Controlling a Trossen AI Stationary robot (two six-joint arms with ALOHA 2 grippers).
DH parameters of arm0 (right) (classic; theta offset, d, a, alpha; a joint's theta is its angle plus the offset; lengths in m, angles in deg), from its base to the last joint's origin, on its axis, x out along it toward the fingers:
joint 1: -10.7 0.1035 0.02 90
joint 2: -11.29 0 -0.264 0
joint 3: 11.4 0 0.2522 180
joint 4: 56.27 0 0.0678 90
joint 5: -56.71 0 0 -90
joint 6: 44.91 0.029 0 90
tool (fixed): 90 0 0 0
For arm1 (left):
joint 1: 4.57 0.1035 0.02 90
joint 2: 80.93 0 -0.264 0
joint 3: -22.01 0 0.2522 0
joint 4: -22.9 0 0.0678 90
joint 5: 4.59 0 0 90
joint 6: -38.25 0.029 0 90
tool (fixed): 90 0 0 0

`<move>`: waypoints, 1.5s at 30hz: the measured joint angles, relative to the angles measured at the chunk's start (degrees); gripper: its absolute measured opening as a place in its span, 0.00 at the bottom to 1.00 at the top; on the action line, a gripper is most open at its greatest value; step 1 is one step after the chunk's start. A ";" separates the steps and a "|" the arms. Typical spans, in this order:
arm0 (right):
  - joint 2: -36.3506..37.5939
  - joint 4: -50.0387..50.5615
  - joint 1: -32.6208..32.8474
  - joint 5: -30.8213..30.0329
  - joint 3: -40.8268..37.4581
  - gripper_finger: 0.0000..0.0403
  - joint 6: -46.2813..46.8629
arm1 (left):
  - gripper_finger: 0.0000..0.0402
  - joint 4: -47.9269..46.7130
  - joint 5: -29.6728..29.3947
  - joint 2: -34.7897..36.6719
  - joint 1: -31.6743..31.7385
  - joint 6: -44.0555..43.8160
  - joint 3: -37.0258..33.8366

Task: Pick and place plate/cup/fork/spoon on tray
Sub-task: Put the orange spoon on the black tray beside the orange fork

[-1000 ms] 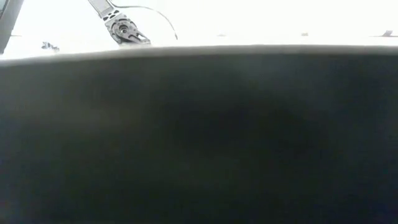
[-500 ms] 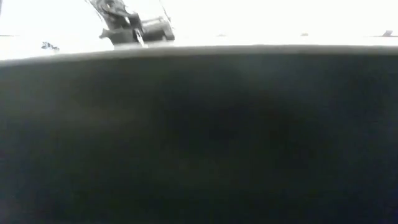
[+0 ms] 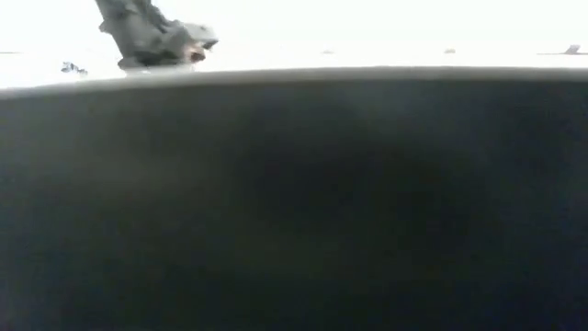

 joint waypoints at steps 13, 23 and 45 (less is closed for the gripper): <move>0.00 -1.26 0.00 1.34 -0.01 0.40 0.06 | 0.12 -0.65 -7.60 -9.35 -24.31 -40.04 0.02; -0.02 -1.22 0.00 1.41 -0.01 0.40 0.13 | 0.12 7.05 -8.33 -17.09 -30.69 -54.31 0.02; 0.00 -0.39 0.02 1.53 -0.01 0.40 -0.22 | 0.24 11.18 -2.02 -21.11 -31.18 -60.00 0.11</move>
